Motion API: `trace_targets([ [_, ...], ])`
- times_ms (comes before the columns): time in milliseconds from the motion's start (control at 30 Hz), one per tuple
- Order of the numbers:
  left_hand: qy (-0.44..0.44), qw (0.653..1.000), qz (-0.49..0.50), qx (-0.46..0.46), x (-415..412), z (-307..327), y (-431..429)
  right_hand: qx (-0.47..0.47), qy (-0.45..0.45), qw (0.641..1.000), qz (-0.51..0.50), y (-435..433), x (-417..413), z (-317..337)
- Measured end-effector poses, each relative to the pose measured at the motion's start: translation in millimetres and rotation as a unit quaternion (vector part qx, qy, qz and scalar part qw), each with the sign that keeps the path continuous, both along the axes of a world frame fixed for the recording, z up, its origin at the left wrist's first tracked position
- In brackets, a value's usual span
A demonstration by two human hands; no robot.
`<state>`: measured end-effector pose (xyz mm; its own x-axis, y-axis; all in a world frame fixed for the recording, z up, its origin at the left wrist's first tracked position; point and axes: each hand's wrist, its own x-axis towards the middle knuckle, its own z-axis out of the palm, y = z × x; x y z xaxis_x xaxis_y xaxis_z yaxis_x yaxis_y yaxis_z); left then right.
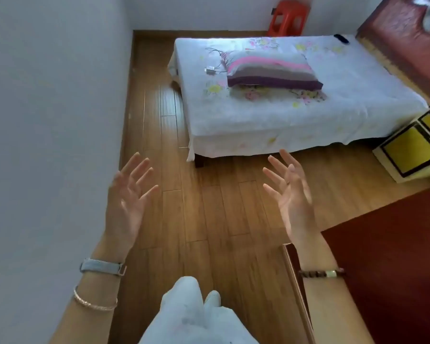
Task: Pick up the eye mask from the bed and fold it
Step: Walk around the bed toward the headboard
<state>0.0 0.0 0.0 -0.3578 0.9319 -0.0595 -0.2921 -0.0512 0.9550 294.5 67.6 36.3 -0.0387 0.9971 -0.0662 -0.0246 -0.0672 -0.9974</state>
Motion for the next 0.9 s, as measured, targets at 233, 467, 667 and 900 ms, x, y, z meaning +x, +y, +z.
trace_targets([
  [233,-0.016,0.998,0.054,-0.011,-30,-1,-1,-0.027,-0.007,0.998,0.064,25,-35,-5],
  [467,-0.014,0.997,0.072,-0.003,-83,7,43,-0.013,0.007,0.995,0.098,78,-97,-4],
  [667,-0.012,0.998,0.07,-0.001,-132,10,102,-0.018,0.011,0.992,0.123,138,-162,-5],
  [900,-0.024,0.997,0.075,-0.009,-195,15,171,-0.019,0.025,0.992,0.12,209,-226,0],
])
